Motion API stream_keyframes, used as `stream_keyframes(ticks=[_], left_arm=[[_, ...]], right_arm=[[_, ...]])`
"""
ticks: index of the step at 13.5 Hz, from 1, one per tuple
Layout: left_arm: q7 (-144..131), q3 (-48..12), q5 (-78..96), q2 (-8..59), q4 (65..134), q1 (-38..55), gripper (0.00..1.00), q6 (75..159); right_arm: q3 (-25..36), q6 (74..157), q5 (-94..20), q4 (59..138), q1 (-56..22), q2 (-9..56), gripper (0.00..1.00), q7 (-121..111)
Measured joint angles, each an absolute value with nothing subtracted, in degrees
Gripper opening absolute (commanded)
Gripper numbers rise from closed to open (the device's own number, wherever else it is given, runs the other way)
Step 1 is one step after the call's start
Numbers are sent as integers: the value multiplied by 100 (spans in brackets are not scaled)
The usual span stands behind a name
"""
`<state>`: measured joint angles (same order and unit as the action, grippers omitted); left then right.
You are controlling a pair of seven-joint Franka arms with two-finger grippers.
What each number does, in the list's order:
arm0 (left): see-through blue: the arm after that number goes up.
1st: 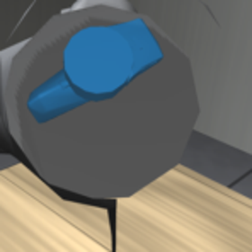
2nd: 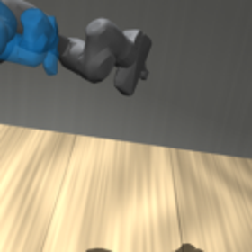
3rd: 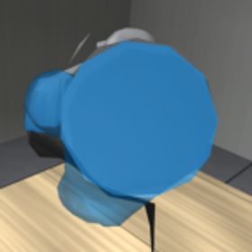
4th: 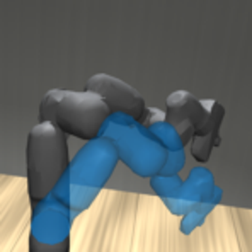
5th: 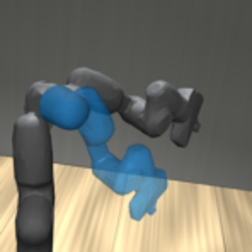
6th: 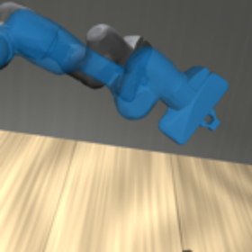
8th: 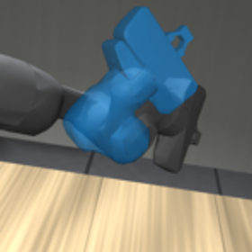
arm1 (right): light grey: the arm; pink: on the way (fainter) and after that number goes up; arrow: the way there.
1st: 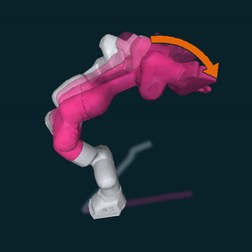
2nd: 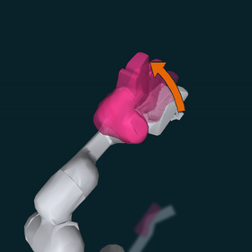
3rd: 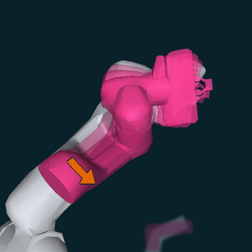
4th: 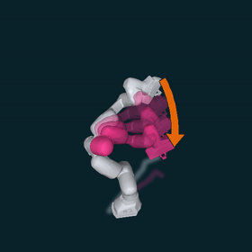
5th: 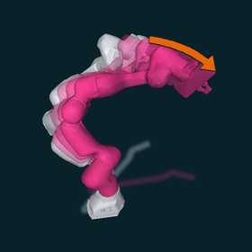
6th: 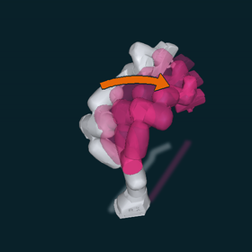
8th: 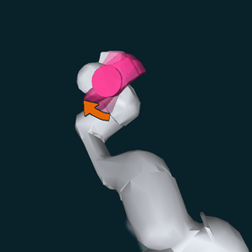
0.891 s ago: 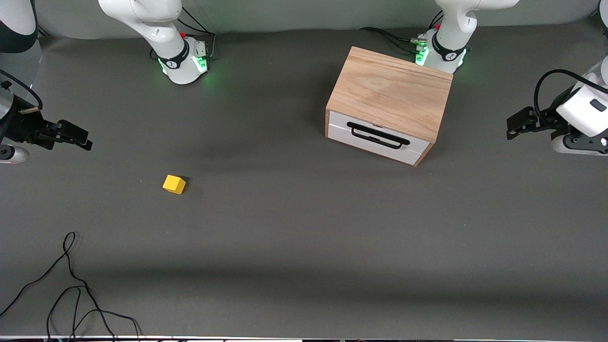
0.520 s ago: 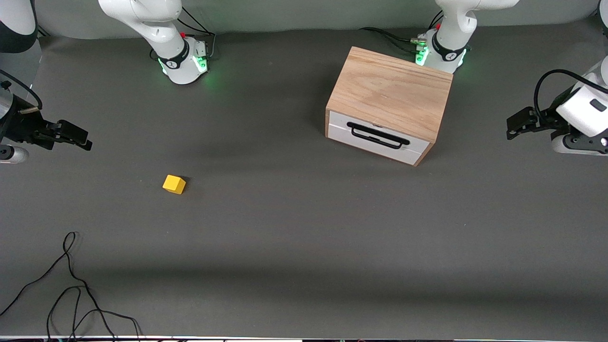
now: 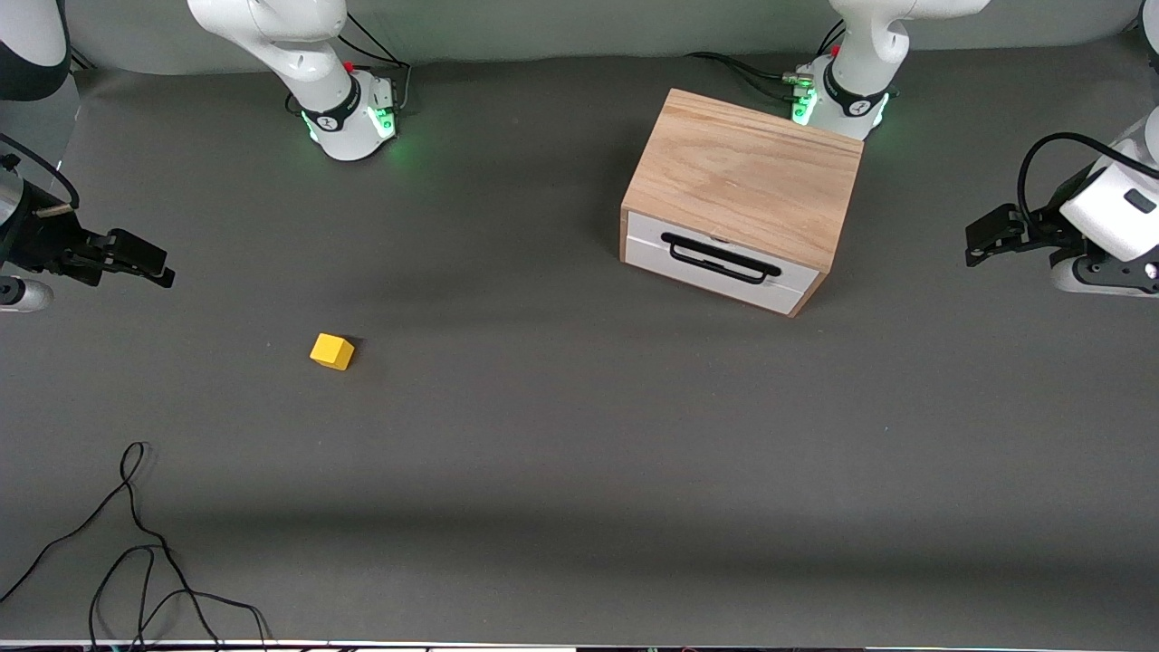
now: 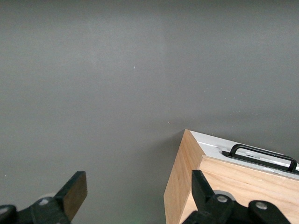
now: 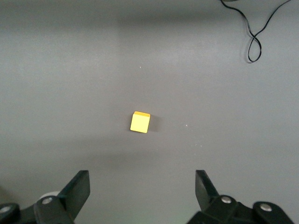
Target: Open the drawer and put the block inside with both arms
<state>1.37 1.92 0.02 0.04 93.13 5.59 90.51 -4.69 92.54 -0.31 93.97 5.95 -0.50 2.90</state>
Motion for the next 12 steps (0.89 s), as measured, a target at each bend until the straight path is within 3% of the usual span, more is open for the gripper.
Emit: stream_keyframes(ticks=[8, 12], left_arm=[[70, 141, 15, 12, 9310, 614, 100, 9051], [-2115, -750, 51, 10, 9299, 679, 100, 9025]], right_arm=[[-490, 9246, -31, 9380, 594, -30, 100, 290], [-497, 9246, -31, 9379, 591, -17, 100, 290]])
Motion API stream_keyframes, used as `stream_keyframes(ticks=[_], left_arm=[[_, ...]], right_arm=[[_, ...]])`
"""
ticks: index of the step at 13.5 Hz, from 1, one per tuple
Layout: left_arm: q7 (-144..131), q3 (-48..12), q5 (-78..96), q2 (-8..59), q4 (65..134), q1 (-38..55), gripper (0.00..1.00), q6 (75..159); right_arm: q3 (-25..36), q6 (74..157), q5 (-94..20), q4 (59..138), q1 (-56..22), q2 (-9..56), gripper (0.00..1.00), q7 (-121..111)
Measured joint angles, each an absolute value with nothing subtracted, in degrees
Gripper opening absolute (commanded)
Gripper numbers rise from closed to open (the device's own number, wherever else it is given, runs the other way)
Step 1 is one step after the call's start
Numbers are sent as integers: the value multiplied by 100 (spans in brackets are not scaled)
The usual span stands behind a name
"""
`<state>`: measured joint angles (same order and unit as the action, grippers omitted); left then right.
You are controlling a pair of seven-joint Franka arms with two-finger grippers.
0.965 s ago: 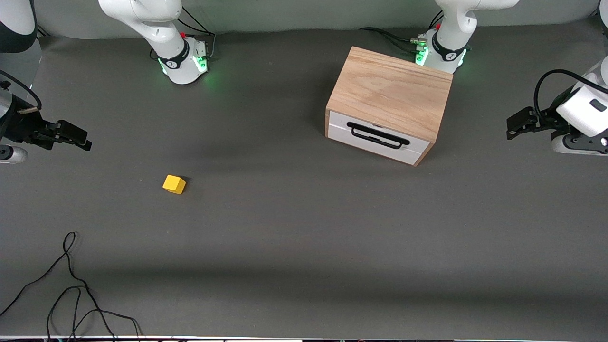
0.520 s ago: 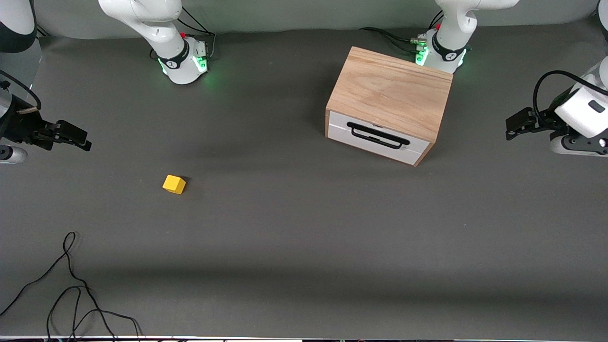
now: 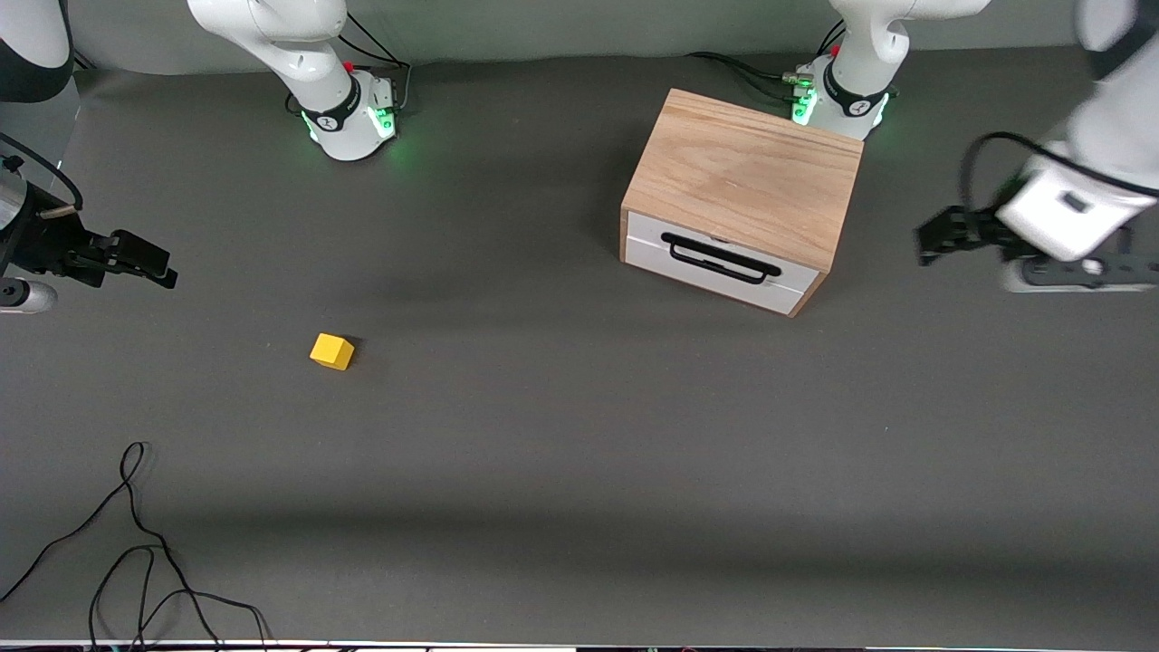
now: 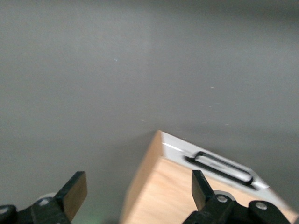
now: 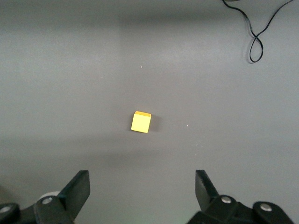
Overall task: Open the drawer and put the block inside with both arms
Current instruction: 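Reach the right gripper to the yellow cube while the left gripper reaches the drawer handle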
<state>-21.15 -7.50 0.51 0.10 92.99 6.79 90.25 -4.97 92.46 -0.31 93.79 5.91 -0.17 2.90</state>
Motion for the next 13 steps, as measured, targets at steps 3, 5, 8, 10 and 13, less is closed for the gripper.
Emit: stream_keyframes(ticks=[3, 5, 8, 10, 13], left_arm=[[-4311, -1761, 35, 41, 9300, 776, 100, 9034], [-5851, -2323, -8, 181, 9288, 805, 100, 9142], [-8128, -2644, -213, 589, 9212, 1174, 100, 9443], [-9129, -2664, -436, 836, 9160, 1514, 100, 9512], [-9674, -2656, -541, 1002, 9160, 1646, 100, 9514]], right_arm=[[-504, 9243, -40, 9379, 542, 3, 100, 527], [-514, 9242, -41, 9385, 385, 77, 100, 746], [-531, 9380, -60, 9446, 247, 387, 100, 818], [-531, 9772, -63, 9655, 205, 620, 100, 823], [-523, 10709, -63, 10321, 204, 849, 100, 824]])
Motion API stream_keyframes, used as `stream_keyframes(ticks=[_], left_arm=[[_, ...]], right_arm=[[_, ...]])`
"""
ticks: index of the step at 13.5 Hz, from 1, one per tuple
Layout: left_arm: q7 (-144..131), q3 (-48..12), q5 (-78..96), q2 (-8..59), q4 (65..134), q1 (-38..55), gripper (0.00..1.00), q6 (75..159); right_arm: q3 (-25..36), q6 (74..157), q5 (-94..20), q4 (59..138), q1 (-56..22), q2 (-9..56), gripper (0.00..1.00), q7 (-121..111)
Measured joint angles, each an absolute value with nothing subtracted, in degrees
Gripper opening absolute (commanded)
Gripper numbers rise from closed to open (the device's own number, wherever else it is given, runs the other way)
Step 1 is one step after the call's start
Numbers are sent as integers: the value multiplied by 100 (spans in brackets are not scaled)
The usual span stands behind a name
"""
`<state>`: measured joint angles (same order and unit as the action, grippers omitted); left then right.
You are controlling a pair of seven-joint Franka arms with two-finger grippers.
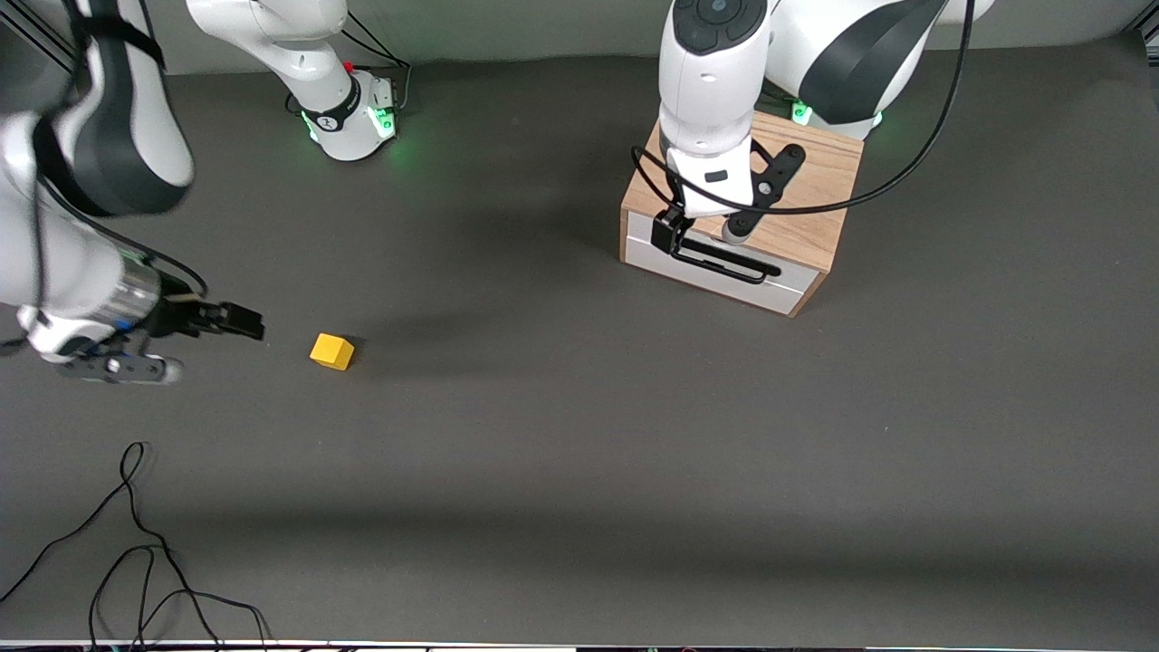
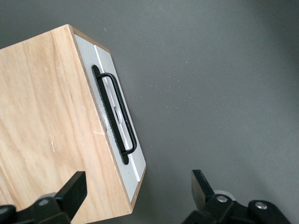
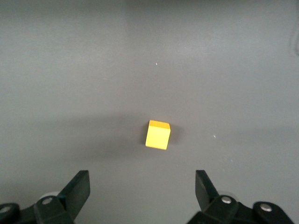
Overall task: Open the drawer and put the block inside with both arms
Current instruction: 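Reach the right gripper to the yellow cube while the left gripper reaches the drawer handle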
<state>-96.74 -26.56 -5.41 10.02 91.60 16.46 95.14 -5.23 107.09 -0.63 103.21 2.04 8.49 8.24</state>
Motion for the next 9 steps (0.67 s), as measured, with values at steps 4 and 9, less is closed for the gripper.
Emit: stream_keyframes(ticks=[4, 9], left_arm=[[-9686, -2533, -571, 1236, 9291, 1513, 100, 9636], [-9685, -2527, -601, 1356, 10105, 1300, 100, 10575]], right_arm=[[-489, 11468, -63, 11075, 206, 1060, 100, 847], [-479, 12659, -66, 12105, 208, 1181, 100, 1226]])
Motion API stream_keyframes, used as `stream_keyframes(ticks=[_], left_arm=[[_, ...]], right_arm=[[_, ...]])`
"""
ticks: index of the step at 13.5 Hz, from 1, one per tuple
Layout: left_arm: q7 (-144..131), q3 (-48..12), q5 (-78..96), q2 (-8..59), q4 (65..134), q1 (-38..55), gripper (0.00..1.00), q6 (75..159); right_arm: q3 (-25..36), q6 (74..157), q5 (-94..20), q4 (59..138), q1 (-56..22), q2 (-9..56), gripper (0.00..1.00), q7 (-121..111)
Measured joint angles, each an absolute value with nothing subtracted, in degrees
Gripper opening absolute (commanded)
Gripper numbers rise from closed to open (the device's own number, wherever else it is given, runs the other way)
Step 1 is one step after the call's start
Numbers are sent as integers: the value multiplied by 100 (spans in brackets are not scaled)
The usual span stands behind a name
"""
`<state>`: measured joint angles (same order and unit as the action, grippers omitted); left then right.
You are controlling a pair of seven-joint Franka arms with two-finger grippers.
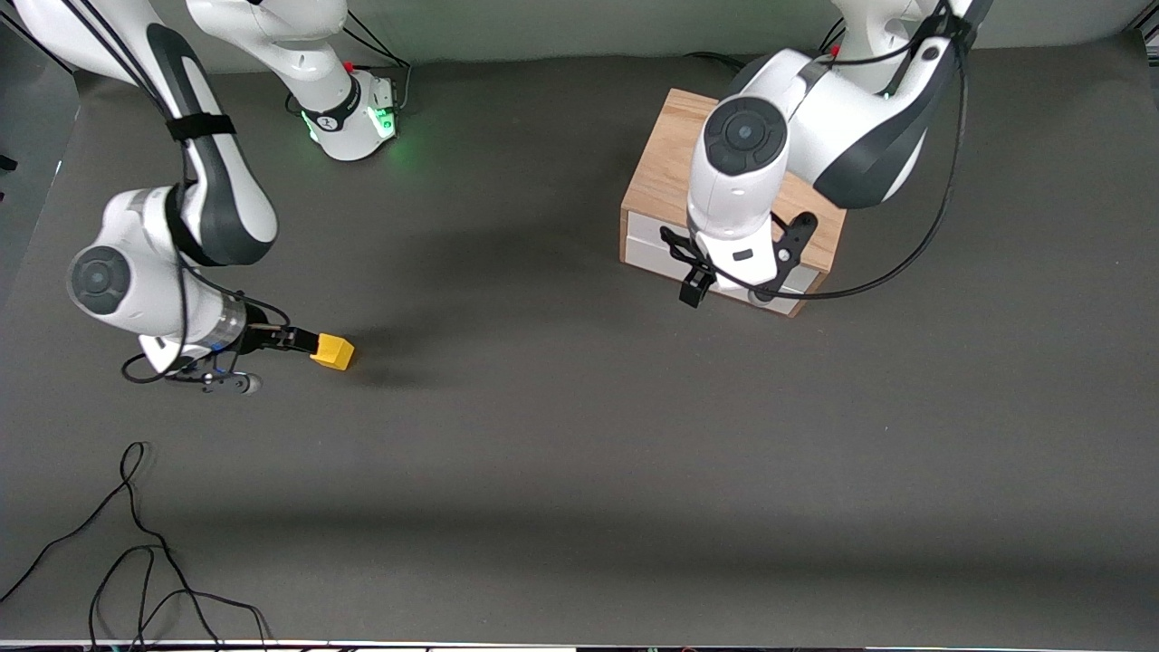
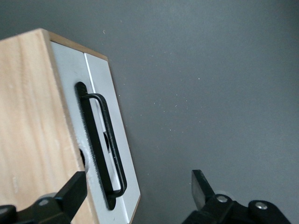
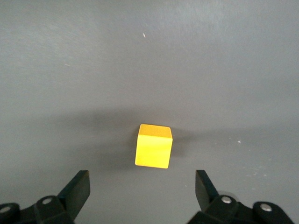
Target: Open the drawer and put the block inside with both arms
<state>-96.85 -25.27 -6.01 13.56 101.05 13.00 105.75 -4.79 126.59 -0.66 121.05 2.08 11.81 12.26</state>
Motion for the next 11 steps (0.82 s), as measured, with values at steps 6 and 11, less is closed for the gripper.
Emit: stream_keyframes(ticks=[6, 11], left_arm=[[-9725, -2525, -605, 1613, 10818, 1301, 100, 11238], [-9856, -2491, -613, 1927, 10848, 1299, 100, 11359]], right_arm=[[-483, 13215, -68, 12333, 167, 1787, 100, 1913], [-480, 13485, -68, 12337, 93, 2186, 100, 2026]])
